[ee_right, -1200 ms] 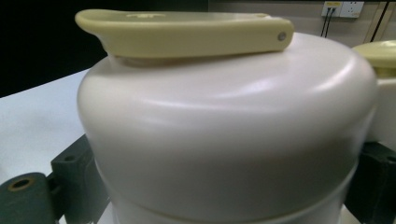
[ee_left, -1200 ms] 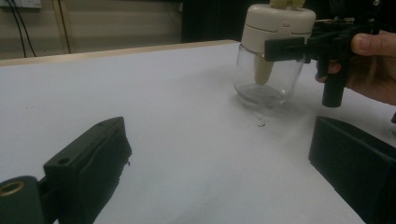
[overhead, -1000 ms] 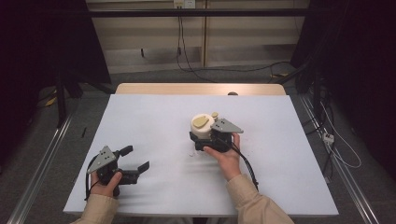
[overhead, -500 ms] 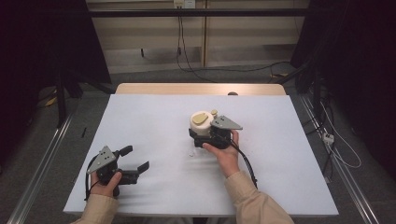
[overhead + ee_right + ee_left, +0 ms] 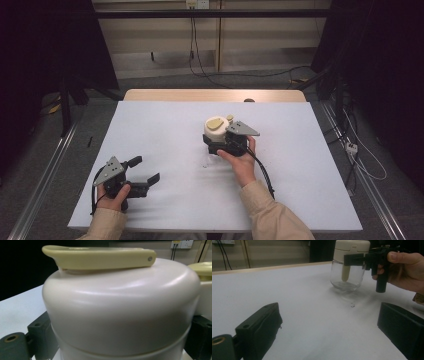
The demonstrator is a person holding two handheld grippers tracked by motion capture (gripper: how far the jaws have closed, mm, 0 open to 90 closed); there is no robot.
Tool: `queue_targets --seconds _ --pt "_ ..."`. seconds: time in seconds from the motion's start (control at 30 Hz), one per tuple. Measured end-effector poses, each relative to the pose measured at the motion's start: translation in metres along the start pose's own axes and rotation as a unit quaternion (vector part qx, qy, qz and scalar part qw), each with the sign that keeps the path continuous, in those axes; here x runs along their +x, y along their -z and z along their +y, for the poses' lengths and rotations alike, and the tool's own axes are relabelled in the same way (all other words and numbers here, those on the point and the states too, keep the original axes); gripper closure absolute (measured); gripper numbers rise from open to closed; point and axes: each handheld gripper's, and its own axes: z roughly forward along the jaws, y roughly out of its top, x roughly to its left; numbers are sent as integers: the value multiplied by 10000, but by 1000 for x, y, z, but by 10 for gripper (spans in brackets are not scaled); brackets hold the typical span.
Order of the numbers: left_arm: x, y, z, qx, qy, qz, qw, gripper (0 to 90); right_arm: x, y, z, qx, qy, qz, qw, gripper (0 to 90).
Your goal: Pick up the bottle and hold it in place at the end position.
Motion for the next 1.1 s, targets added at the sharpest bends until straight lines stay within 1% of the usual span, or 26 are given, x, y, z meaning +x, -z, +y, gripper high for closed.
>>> queue_targets --seconds 0.07,0.23,0.47,0.7,0.8,1.1 --pt "0 0 0 1 -4 0 10000 43 -2 -1 0 -4 -39 -3 10000 68" --pt "0 0 -1 10 20 -1 10000 43 -5 -3 1 16 -51 -44 10000 68" --pt "0 -1 -1 17 11 5 10000 43 -4 -7 3 4 -18 -15 10000 68" --pt "0 -1 -1 18 16 -9 10000 43 -6 -11 3 23 -67 -12 10000 68" --pt "0 -1 -1 7 27 -10 10000 43 -7 -13 2 40 -45 -21 10000 68" --pt "0 -1 -1 7 26 -9 10000 43 -7 -16 1 54 -78 -9 10000 68"
